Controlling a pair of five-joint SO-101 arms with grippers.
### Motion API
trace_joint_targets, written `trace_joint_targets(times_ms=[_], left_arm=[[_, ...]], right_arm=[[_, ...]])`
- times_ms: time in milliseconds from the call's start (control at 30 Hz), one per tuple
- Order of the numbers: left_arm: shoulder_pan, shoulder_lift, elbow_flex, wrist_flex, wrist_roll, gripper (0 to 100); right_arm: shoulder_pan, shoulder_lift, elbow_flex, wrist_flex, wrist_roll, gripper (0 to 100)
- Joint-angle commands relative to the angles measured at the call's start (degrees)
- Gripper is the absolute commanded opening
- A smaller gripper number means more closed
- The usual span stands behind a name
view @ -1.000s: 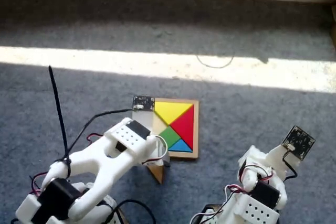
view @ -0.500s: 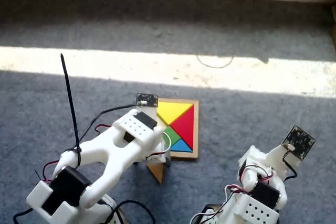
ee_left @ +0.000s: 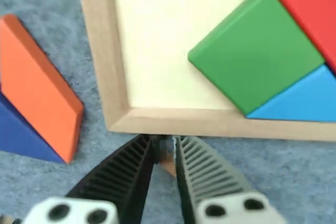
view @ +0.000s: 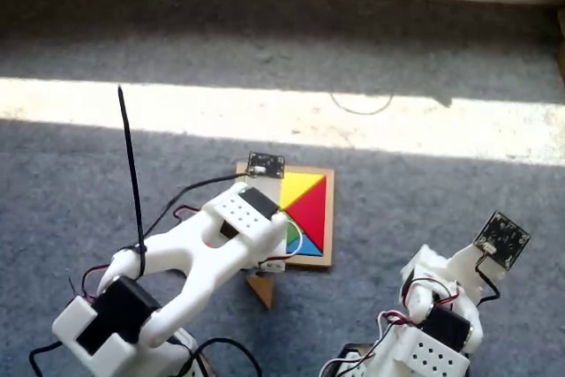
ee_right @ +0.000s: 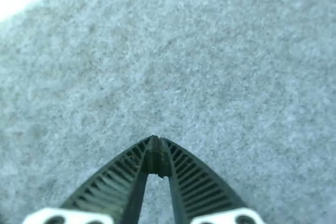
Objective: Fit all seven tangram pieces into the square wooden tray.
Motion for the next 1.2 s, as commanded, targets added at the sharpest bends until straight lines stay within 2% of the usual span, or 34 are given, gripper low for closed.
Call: trace_joint_targets(times_ms=[0,267,467,600,733,833,1000,1167], left_arm=[[0.13,0.48,-0.31,0.79,0.09,1],[0.13,-1.27,-0.22,0.88,0.09,0],[0.31,-14.73,0.40,6.86,0.09,0],[0.48,-23.08,4.79,6.95,0.09,0],[4.88,-26.15,10.95,6.68,0.09,0],[8.40,-26.15,14.90,1.58,0.18,0],[10.07,-26.59,21.85,-10.81,0.53,0],[9.89,-26.24,21.58,-11.08,0.53,0]], right_arm=[[-0.57,-0.48,-0.40,-1.54,-0.44,0.5],[-0.57,-0.48,-0.40,-1.54,-0.44,0.5],[-0.57,-0.48,-0.40,-1.54,-0.35,0.5],[-0.57,-0.48,-0.40,-1.54,-0.35,0.5],[-0.57,-0.48,-0.40,-1.54,-0.35,0.5],[-0.57,-0.48,-0.40,-1.54,-0.35,0.5],[-0.57,-0.48,-0.40,-1.54,-0.35,0.5],[-0.57,-0.48,-0.40,-1.54,-0.35,0.5]])
